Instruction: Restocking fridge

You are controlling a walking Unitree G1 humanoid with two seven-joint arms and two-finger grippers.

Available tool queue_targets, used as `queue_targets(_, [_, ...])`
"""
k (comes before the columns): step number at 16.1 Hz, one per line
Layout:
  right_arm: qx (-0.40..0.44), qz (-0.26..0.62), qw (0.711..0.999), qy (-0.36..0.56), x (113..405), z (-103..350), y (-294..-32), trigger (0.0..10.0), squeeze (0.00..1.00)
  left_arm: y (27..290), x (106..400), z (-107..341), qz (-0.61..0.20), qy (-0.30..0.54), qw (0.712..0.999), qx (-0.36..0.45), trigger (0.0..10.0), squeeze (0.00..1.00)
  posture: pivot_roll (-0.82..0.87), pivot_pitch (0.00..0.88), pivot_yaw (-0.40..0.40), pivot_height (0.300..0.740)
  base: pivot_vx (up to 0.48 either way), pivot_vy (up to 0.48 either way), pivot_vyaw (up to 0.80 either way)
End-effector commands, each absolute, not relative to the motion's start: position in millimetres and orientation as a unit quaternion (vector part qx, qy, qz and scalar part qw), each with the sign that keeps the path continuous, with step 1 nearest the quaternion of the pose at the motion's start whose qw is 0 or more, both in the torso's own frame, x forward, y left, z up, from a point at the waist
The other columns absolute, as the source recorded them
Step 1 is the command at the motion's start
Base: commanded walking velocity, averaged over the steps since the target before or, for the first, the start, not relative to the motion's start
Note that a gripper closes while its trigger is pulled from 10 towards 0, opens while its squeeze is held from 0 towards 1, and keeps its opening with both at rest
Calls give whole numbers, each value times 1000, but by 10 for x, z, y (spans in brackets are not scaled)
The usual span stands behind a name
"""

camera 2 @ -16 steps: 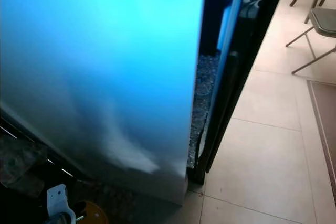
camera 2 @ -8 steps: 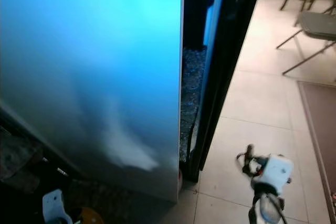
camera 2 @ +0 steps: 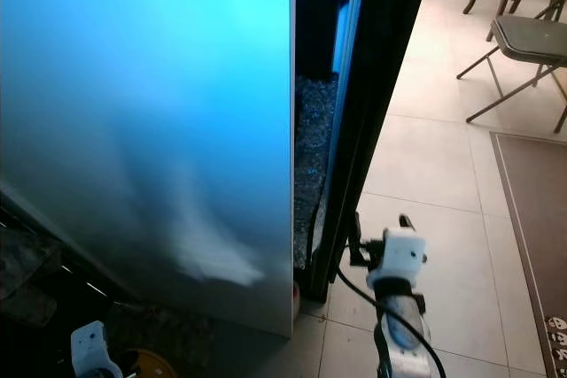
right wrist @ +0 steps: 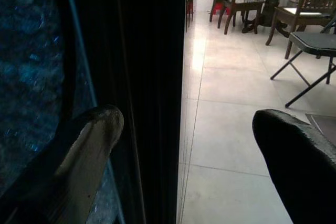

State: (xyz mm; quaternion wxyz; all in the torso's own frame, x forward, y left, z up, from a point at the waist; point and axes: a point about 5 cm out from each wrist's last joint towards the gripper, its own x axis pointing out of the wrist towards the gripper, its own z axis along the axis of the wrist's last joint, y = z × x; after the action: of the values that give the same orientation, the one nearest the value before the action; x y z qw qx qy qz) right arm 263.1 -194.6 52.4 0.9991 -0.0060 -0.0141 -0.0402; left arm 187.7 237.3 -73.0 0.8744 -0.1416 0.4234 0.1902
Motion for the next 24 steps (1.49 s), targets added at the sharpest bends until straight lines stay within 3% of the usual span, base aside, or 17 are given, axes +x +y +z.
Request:
queue_targets(1, [4, -30, 999, -27, 2709, 638, -1911, 10000, 1000, 2402, 1822, -750, 198, 429, 870, -141, 10000, 0, -41, 25, 83, 740, 0, 0, 0])
queue_targets(5, [-8, -14, 999, -43, 2823, 841, -1855, 10000, 1000, 2381, 1872, -731, 194, 425, 873, -140, 10000, 0, -50, 34, 89, 740, 0, 0, 0])
queue_targets(6, [-8, -11, 999, -44, 2855, 865, -1839, 10000, 631, 2380, 1880, -728, 194, 424, 873, -140, 10000, 0, -51, 37, 91, 740, 0, 0, 0])
queue_targets(7, [-8, -4, 999, -43, 2878, 880, -1821, 10000, 122, 2378, 1885, -726, 193, 424, 874, -140, 10000, 0, -48, 39, 90, 740, 0, 0, 0])
queue_targets(8, [-5, 6, 999, -44, 2899, 905, -1793, 10000, 39, 2375, 1894, -722, 193, 423, 874, -140, 10000, 0, -44, 43, 89, 740, 0, 0, 0])
queue_targets(9, [-6, 8, 999, -44, 2924, 927, -1782, 10000, 0, 2372, 1896, -722, 194, 422, 874, -141, 10000, 0, -46, 44, 90, 740, 0, 0, 0])
queue_targets(18, [6, 72, 995, -72, 3202, 1146, -1512, 10000, 0, 2377, 1897, -720, 199, 421, 873, -146, 10000, 0, -40, 49, 103, 740, 0, 0, 0])
queue_targets(24, [5, 65, 994, -83, 3232, 1195, -1557, 10000, 0, 2364, 1901, -722, 198, 421, 873, -147, 10000, 0, -37, 51, 102, 740, 0, 0, 0])
